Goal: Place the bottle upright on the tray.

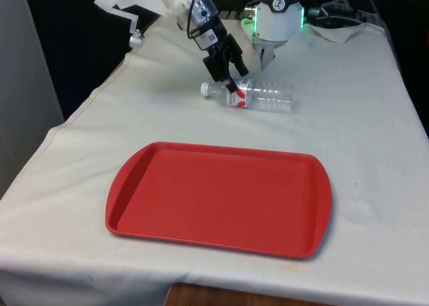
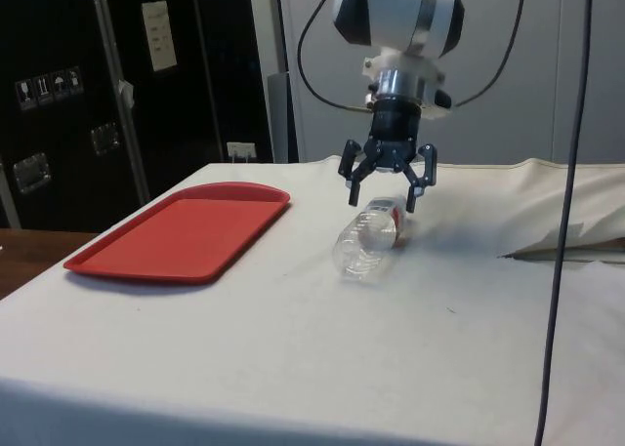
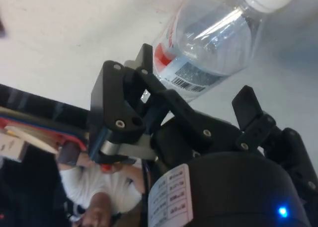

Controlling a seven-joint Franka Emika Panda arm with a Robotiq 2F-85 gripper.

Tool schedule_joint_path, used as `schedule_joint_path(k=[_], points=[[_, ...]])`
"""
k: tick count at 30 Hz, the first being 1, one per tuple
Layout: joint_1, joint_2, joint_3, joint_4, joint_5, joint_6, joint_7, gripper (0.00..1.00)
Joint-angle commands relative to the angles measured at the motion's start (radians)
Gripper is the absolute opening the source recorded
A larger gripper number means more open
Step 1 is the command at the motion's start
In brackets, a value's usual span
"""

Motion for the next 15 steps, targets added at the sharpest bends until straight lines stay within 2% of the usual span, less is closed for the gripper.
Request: schedule_joint_path(k=[1, 2, 3, 10, 11, 12, 15], points=[[-0.010, 0.005, 0.002, 0.006, 0.019, -0.016, -0.019, 1.00], [-0.001, 0.006, -0.004, 0.003, 0.007, -0.009, -0.009, 1.00], [-0.010, 0.010, -0.002, 0.009, 0.025, -0.025, -0.027, 1.00], [-0.014, 0.064, -0.037, 0.043, 0.073, -0.109, -0.094, 1.00], [-0.004, 0.055, -0.036, 0.034, 0.054, -0.087, -0.072, 1.00], [-0.014, 0.064, -0.037, 0.043, 0.073, -0.109, -0.094, 1.00], [-0.016, 0.089, -0.052, 0.058, 0.092, -0.149, -0.122, 1.00]])
